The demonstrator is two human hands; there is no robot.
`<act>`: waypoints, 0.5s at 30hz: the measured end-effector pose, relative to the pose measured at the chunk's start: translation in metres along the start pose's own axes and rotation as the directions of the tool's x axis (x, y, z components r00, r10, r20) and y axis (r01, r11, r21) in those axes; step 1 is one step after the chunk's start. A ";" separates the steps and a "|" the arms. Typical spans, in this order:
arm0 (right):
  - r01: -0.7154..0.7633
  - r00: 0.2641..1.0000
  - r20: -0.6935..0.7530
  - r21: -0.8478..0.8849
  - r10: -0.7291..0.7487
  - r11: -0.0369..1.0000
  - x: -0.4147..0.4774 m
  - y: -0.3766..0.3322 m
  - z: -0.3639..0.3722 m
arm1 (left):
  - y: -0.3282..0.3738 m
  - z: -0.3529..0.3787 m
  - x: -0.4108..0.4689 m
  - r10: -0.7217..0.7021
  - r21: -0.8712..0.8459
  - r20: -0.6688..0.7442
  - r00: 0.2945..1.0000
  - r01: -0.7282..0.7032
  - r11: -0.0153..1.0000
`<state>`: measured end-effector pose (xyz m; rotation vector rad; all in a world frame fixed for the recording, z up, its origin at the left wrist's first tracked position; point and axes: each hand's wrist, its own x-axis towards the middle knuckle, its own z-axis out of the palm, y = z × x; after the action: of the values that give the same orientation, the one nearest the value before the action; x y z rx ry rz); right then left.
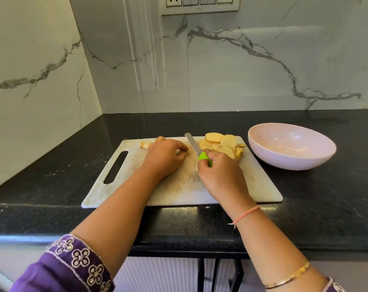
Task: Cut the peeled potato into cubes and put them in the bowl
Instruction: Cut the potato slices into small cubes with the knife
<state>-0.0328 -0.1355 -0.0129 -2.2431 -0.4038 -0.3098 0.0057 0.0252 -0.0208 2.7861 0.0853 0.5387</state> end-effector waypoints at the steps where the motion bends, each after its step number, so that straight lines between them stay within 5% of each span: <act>1: 0.000 1.000 -0.003 -0.009 0.000 1.000 0.000 0.000 0.000 | 0.000 0.000 0.000 -0.010 -0.013 -0.019 1.000 0.010 1.000; 15: 0.131 0.991 0.042 -0.310 -0.124 0.942 -0.003 -0.012 0.010 | 0.004 -0.005 -0.005 -0.228 -0.156 -0.042 0.973 0.219 0.963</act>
<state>-0.0398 -0.1213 -0.0119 -2.5365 -0.5462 -0.4437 -0.0009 0.0222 -0.0169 2.5698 0.3535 0.5461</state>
